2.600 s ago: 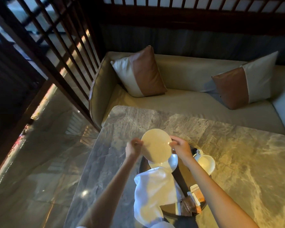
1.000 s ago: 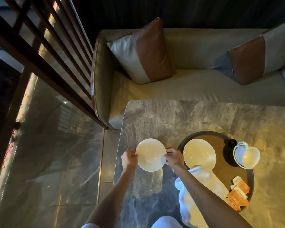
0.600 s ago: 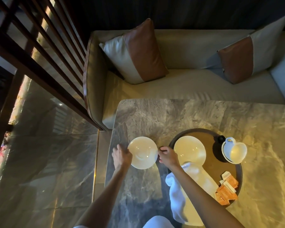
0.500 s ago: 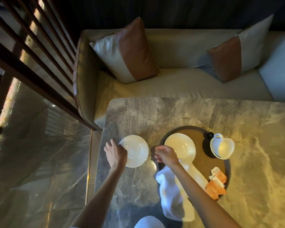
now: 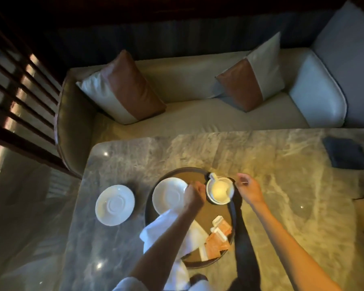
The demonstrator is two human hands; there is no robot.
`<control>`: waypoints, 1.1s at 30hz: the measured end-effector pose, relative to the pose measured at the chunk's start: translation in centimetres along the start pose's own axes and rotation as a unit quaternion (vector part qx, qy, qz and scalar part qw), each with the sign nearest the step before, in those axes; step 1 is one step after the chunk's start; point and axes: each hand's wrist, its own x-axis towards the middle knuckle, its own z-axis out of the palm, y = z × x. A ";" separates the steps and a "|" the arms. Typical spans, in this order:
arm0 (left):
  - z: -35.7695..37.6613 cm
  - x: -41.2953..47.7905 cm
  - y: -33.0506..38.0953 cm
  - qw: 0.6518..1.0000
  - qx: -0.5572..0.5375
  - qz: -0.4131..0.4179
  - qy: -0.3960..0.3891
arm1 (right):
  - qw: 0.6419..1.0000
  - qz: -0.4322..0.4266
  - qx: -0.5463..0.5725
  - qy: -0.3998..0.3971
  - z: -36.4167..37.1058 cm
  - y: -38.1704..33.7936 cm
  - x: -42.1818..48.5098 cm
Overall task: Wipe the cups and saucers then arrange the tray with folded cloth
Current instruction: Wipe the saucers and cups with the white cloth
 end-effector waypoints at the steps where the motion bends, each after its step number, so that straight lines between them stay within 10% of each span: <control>1: 1.1 0.4 0.5 1.000 0.019 -0.022 -0.007 | 1.000 0.008 -0.004 -0.022 -0.1 0.4 0.4; 6: 4.3 1.5 1.2 0.995 0.054 -0.084 -0.020 | 0.993 -0.013 -0.020 -0.117 0.7 1.0 1.0; 33: 3.7 1.5 0.5 0.996 0.064 -0.056 0.003 | 0.990 -0.066 -0.100 -0.072 0.9 0.7 -1.1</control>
